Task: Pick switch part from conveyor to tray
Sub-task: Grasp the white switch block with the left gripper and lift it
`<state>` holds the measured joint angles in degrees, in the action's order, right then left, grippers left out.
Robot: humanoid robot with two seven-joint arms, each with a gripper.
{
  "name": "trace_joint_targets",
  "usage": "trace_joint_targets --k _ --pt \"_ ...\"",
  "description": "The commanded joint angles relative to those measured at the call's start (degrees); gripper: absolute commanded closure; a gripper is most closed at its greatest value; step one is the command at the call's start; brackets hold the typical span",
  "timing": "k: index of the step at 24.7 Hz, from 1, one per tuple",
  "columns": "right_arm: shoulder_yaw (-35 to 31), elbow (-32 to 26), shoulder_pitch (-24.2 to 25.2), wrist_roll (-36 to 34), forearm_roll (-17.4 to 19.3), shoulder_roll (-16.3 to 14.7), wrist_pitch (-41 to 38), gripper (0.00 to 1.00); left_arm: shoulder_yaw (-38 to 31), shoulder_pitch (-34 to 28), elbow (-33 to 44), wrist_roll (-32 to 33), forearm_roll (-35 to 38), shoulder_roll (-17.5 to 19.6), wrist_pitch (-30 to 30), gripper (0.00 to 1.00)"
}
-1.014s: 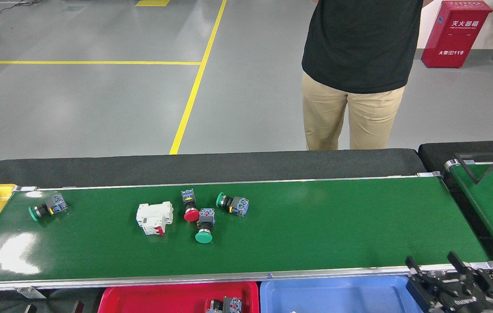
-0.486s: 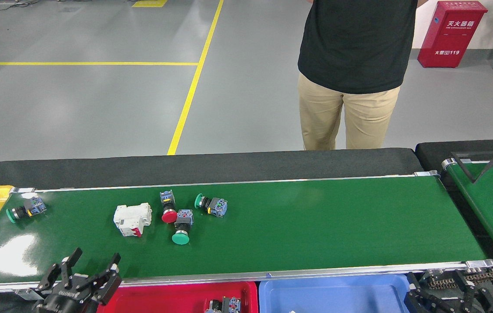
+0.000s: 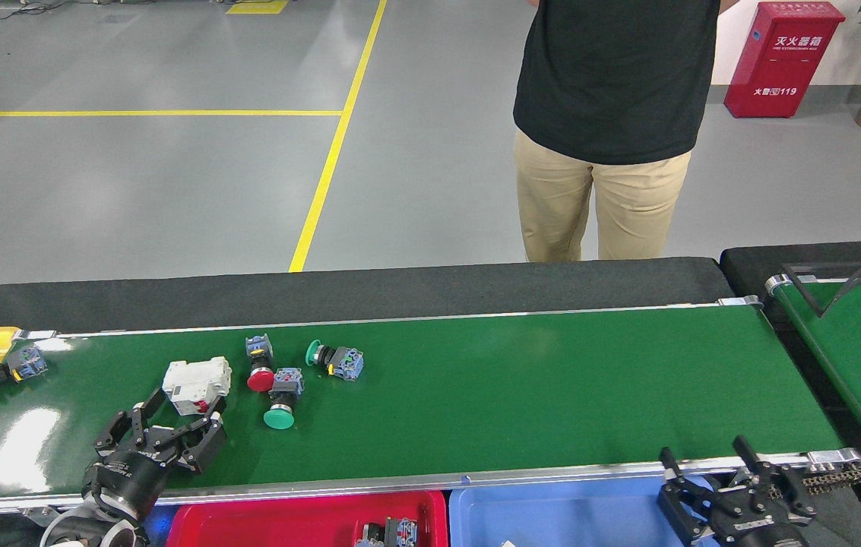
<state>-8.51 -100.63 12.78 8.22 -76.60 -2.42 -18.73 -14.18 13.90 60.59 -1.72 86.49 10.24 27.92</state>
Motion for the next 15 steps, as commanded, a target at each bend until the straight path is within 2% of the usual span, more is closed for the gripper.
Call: trace_joint_targets --k 1,2,3,4,5,6,7,9,11,13,15 --pt "0.95 -0.79 -0.57 -0.40 -0.04 0.13 -0.08 0.01 0.03 2.18 -1.61 -0.12 0.09 0.57 -2.26 0.01" --pt "1.21 -0.79 -0.57 -0.40 -0.04 0.13 -0.08 0.01 0.03 3.41 -3.19 -0.30 0.09 0.66 -4.54 0.03" --pt "1.39 -0.79 -0.66 -0.40 -0.04 0.22 0.01 0.01 0.03 4.20 -4.16 -0.47 0.09 0.66 -6.39 0.12" --pt "1.39 -0.79 -0.66 -0.40 -0.04 0.22 0.10 0.01 0.12 4.64 -4.77 -0.74 0.09 0.83 -7.09 0.34" --pt "1.39 -0.79 -0.66 -0.40 -0.04 0.13 0.10 0.01 0.12 4.56 -4.95 -0.83 0.09 1.18 -6.92 0.61" --pt "1.39 -0.79 -0.66 -0.40 -0.04 0.22 0.18 0.01 0.12 4.29 -4.86 -0.83 0.09 1.62 -6.92 0.82" --pt "1.39 -0.79 -0.66 -0.40 -0.04 0.31 0.18 0.01 0.12 4.12 -4.69 -0.83 -0.27 1.80 -6.83 0.92" --pt "1.21 -0.79 -0.57 -0.40 -0.04 0.13 0.36 0.01 0.03 3.41 -3.90 -0.83 -0.53 1.71 -6.30 0.93" --pt "0.86 -0.79 -0.48 -0.31 -0.04 0.13 0.45 0.01 -0.50 2.10 0.14 -0.83 -1.67 1.45 -5.25 0.95" --pt "0.60 -0.79 -0.48 -0.22 -0.04 0.22 0.54 0.01 -0.67 -1.33 7.79 -0.39 -4.13 1.36 -4.72 0.95" --pt "0.60 -0.79 -0.57 -0.22 -0.04 0.13 2.29 0.01 0.03 -8.19 20.89 -0.12 -7.82 1.10 -4.19 0.94"
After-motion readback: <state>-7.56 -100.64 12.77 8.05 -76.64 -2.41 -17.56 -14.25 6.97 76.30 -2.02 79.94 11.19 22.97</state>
